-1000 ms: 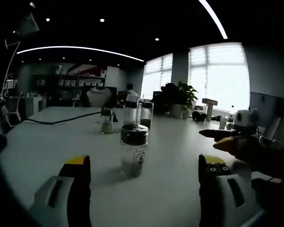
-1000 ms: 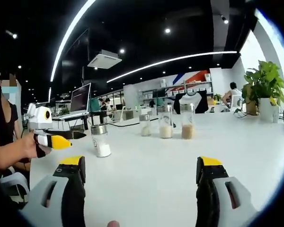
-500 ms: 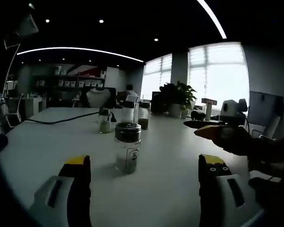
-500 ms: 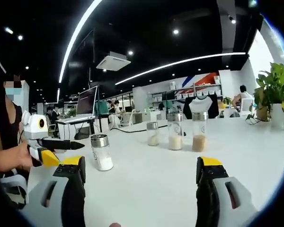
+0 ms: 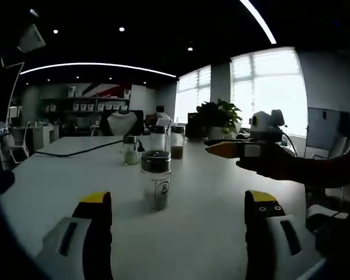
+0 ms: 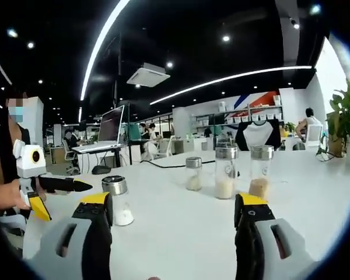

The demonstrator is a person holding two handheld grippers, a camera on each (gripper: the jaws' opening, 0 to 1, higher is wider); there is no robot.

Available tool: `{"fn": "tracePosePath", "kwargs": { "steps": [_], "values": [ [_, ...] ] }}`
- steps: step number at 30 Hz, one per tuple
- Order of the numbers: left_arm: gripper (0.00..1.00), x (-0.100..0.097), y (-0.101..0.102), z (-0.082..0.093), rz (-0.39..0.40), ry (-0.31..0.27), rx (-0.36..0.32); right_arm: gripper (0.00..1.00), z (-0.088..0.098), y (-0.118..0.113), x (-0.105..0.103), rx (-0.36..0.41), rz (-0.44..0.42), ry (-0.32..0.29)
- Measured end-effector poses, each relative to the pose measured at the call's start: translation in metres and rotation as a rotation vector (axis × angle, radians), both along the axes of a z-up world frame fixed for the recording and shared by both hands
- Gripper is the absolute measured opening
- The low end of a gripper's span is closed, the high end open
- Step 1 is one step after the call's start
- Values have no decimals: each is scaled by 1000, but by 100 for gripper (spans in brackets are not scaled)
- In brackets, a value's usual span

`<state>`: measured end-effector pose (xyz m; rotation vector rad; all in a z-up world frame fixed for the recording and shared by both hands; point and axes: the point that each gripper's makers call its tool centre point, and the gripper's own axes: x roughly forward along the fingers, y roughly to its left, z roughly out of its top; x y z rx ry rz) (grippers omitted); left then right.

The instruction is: Rotate the seasoning bottle until the label or dispensing opening points toward the visible target arrow and the bottle remains upright within the marked orientation range

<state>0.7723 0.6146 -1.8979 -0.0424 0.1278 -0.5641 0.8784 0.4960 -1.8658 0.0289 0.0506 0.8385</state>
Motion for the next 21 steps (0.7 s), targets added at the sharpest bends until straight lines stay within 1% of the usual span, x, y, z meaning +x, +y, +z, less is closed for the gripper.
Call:
{"fn": "tracePosePath", "kwargs": {
  "steps": [5,8,10,13,15,16,18,21],
  "values": [
    [100,-3,1,-1,5,4,-9,75,0,14,10,-13,42,-11],
    [100,-4,1,-1,10,6,-11,74,-3,21,19,-30,49,-10],
    [100,-5,1,-2,12,9,-12,71,-3,27,23,-49,62,-13],
    [100,-6,0,-3,14,14,-17,69,-4,34,30,-57,69,-22],
    [99,-6,0,-4,11,15,-12,67,-7,39,37,-70,68,-12],
    [99,-7,-1,-4,9,16,-7,64,-7,39,38,-73,66,-12],
    [99,-8,-2,-4,4,12,-4,57,-10,42,43,-105,67,-18],
    [99,-9,-4,-4,-4,12,-5,56,-10,50,48,-111,74,-10]
  ]
}}
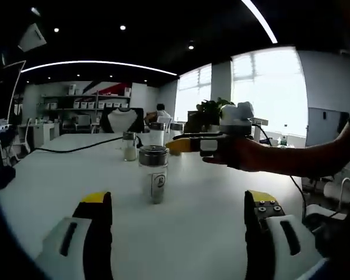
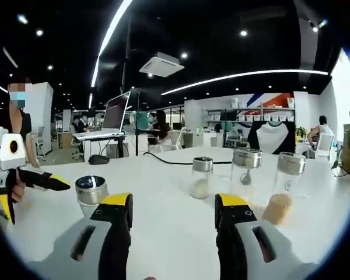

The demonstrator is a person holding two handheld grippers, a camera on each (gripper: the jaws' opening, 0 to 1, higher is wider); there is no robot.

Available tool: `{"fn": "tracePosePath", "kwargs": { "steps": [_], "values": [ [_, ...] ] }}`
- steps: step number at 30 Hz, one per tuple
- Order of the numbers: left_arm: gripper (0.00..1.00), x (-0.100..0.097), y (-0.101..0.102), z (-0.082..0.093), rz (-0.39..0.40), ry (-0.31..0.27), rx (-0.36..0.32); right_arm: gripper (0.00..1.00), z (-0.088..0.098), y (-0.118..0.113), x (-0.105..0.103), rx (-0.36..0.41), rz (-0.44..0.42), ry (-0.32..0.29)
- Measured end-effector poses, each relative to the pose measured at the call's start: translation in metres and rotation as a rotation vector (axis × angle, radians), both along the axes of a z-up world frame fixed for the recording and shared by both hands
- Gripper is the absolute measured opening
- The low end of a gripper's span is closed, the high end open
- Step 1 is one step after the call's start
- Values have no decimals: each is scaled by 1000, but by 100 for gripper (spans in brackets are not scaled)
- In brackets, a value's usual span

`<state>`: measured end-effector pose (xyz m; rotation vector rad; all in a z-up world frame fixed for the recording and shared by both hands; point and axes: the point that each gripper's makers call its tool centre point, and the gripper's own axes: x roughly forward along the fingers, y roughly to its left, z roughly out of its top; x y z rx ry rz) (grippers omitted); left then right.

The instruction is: Rotate the seasoning bottle until the label or dispensing opening points toward the visible target arrow and the bottle remains upright within the marked orientation range

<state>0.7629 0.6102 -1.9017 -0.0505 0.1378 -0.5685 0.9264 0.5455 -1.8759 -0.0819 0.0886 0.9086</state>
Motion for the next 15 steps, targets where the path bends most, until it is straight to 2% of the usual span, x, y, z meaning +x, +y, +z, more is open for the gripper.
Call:
{"fn": "tracePosePath", "kwargs": {
  "steps": [2,5,7,8,15],
  "values": [
    [99,1,0,-1,-1,2,0,55,-3,9,8,-39,-3,-16],
    [99,1,-1,-1,-4,2,-7,54,-3,18,17,-40,-6,-14],
    [99,1,-2,-3,-7,10,-6,47,-6,23,25,-13,-25,8],
    [99,1,-2,-3,-9,10,-6,45,-9,22,31,-2,-64,35],
    [99,-2,0,3,-12,0,-2,46,-7,38,53,-15,-99,-32]
  ]
}}
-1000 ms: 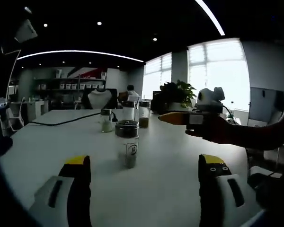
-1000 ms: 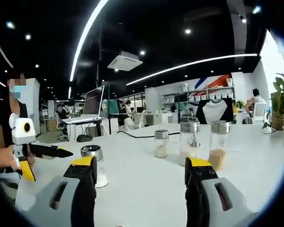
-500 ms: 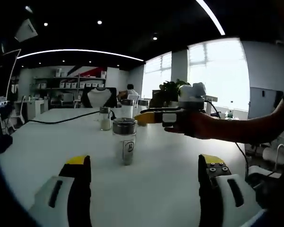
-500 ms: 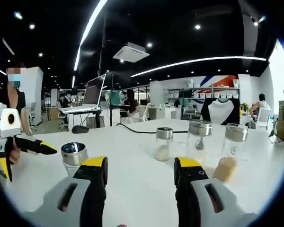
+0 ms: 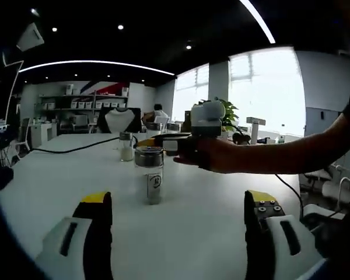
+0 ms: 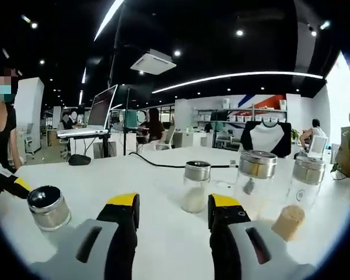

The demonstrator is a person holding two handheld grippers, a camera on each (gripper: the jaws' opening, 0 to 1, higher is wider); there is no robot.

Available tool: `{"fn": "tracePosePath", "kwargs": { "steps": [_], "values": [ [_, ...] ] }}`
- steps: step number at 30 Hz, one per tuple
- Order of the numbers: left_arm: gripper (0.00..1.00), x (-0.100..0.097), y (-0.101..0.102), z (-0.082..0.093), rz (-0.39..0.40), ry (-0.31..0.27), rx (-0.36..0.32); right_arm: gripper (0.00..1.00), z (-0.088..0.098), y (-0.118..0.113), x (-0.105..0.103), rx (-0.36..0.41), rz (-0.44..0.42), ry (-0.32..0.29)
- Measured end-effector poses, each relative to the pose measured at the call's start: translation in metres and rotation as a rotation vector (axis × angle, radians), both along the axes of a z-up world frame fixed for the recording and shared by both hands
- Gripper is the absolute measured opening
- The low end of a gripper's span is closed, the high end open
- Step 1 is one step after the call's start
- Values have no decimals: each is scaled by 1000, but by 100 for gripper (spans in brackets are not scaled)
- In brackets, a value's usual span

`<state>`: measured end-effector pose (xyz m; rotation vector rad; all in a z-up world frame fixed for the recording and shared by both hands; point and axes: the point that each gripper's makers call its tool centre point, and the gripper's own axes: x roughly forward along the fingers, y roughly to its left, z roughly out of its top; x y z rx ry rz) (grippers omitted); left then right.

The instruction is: Rotate the seasoning bottle until the label or dispensing opening points toward the visible target arrow and the bottle remains upright within the marked orientation range

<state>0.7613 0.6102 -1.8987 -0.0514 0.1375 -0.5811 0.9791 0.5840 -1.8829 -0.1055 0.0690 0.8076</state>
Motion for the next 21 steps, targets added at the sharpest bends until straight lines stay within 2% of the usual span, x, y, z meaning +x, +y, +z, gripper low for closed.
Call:
{"fn": "tracePosePath", "kwargs": {
  "steps": [8,10,12,16,18,21],
  "values": [
    [100,-4,5,-3,24,3,16,41,-3,11,24,-37,-66,-53],
    [100,-6,5,-4,26,7,11,41,-7,10,32,-46,-98,-38],
    [100,-8,4,-4,29,11,-2,41,-7,11,39,-20,-115,-27],
    [100,-12,0,-6,20,17,-13,40,-14,18,47,-40,-118,-25],
    [100,-16,-4,-6,16,21,-20,40,-15,19,54,-68,-132,-49],
    [99,-19,-6,-6,12,22,-23,40,-16,18,61,-66,-159,-42]
  ]
}}
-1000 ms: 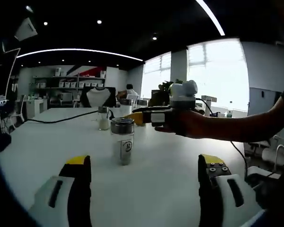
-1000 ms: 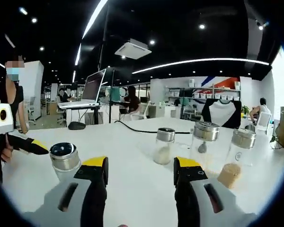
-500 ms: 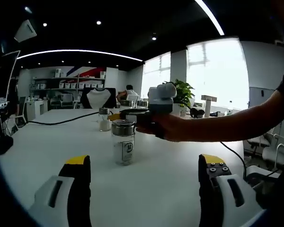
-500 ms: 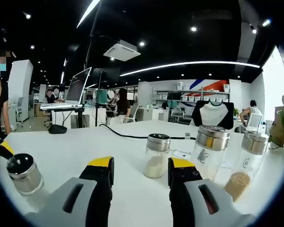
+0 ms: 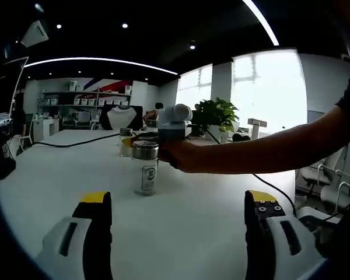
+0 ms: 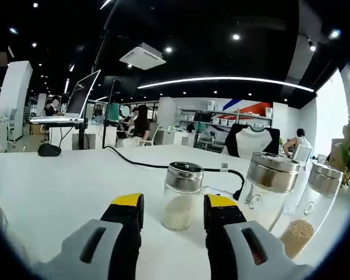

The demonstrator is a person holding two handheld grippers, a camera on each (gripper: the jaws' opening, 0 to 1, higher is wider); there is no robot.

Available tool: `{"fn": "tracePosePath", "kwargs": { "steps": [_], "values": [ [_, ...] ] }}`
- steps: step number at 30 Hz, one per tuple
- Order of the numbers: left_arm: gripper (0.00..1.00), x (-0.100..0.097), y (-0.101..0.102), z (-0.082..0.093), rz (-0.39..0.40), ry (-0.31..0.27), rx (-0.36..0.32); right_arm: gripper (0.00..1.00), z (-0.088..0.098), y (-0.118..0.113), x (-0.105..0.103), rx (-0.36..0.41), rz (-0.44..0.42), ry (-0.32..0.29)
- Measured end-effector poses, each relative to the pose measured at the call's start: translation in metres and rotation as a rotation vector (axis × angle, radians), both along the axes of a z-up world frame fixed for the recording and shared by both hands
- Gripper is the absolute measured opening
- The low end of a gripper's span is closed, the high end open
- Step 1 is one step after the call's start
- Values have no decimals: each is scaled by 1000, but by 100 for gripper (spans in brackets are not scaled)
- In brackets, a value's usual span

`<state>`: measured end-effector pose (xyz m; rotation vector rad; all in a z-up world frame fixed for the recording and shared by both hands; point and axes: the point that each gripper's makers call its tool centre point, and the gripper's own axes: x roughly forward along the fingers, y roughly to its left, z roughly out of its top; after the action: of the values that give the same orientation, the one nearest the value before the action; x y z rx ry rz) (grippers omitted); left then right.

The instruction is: Rotate the seasoning bottle until the label or dispensing opening points toward the visible target arrow and the bottle remains upright within the marked orientation range

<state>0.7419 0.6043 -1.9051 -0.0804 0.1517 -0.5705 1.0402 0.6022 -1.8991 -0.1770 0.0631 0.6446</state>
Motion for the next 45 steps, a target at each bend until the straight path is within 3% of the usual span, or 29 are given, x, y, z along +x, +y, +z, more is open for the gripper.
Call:
{"fn": "tracePosePath", "kwargs": {
  "steps": [6,20,26,36,39,45],
  "values": [
    [99,-3,-3,-4,-5,16,4,39,4,3,11,18,-15,-10],
    [99,-9,-4,0,-9,10,4,38,5,20,34,-40,-28,-19],
    [99,-10,-4,-2,-5,15,-2,33,5,17,37,-47,-47,-20],
    [97,-11,-7,1,-11,8,7,31,6,16,31,-9,-33,38],
    [96,-10,-4,1,-2,9,0,31,8,19,22,59,9,84],
    [95,-7,0,2,11,7,-2,31,19,20,4,91,63,80]
  ]
}}
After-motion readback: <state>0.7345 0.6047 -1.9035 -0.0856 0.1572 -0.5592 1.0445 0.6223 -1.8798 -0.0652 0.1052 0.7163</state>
